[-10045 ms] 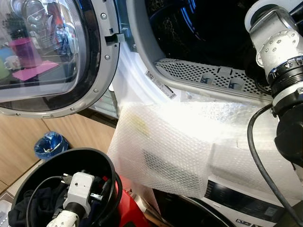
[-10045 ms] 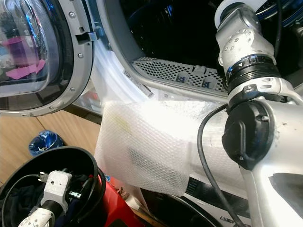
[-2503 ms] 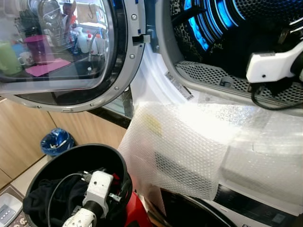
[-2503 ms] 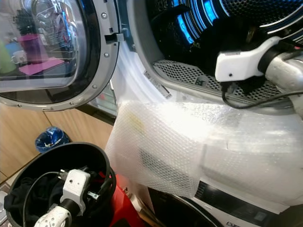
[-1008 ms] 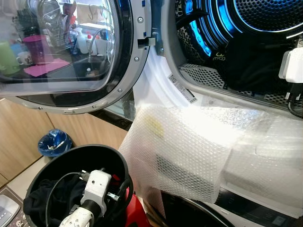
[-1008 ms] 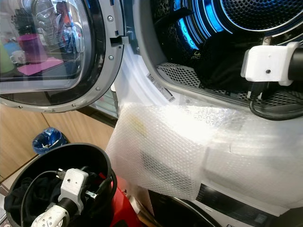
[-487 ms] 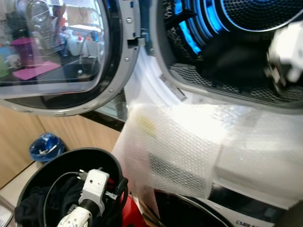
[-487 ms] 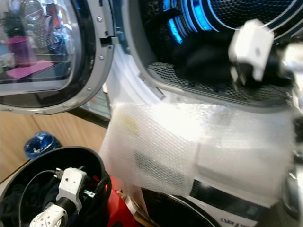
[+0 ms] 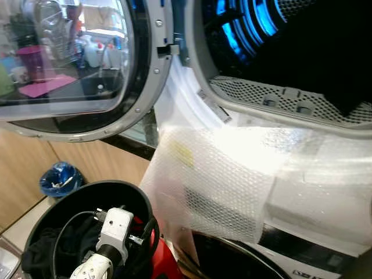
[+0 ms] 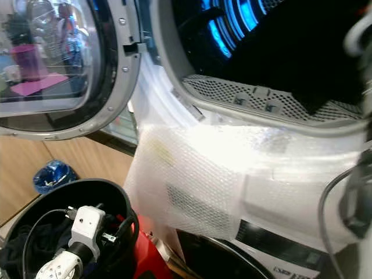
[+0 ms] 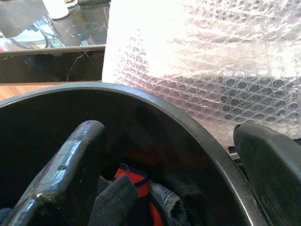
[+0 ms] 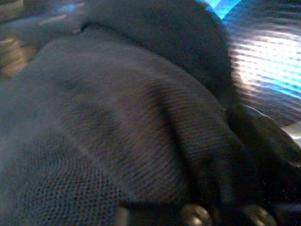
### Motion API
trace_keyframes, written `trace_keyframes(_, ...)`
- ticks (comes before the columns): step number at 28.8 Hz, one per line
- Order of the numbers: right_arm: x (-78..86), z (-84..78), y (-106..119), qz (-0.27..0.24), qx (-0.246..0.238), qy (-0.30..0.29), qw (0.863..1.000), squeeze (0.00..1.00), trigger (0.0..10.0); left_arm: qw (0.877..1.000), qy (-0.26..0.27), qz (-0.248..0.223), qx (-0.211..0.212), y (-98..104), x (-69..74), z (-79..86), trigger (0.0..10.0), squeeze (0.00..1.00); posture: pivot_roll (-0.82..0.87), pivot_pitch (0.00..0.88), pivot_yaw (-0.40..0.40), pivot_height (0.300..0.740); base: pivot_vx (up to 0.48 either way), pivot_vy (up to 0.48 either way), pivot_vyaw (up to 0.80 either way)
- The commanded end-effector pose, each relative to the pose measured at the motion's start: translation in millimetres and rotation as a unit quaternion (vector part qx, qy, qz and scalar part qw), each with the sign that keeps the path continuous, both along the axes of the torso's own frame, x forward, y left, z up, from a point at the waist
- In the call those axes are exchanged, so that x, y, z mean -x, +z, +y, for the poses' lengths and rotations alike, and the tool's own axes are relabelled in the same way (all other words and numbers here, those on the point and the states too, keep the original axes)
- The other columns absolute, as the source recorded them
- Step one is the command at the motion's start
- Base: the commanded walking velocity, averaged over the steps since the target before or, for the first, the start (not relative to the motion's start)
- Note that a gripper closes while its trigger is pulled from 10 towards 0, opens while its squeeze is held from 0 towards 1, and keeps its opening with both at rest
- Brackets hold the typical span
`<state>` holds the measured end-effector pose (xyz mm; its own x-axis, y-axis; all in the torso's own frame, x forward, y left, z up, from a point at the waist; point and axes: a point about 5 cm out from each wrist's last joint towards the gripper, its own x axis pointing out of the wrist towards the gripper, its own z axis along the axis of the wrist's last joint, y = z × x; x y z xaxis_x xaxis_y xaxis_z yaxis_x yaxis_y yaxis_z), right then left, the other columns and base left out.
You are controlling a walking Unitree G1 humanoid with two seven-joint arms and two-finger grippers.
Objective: Clothes washing
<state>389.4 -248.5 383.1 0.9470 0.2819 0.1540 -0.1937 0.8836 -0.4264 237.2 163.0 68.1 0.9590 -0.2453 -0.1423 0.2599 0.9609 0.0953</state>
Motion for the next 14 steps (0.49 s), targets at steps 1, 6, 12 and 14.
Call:
trace_keyframes(1,5.3,7.4,13.5,-0.027,0.014,0.03,0.999,0.0,10.0,1.0,0.002,0.004,-0.005,-0.5,-0.1,2.8,10.0,0.0,-0.03,0.076,0.086,0.74,0.0,0.0,0.0)
trace_keyframes(6,17.3,34.7,3.9,-0.019,0.092,0.174,0.98,0.0,10.0,1.0,0.001,0.003,-0.004,-0.5,-0.6,1.9,10.0,0.0,-0.03,0.073,0.083,0.74,0.0,0.0,0.0)
trace_keyframes(12,25.0,59.5,-8.4,0.01,0.119,0.29,0.949,0.0,10.0,1.0,-0.001,0.002,-0.005,0.1,-1.6,1.7,10.0,0.0,-0.03,0.066,0.09,0.74,0.0,0.0,0.0)
trace_keyframes(14,20.2,60.7,0.9,-0.005,0.085,0.275,0.958,0.0,10.0,1.0,-0.002,0.001,-0.004,0.6,-2.3,1.7,10.0,0.0,-0.03,0.066,0.09,0.74,0.0,0.0,0.0)
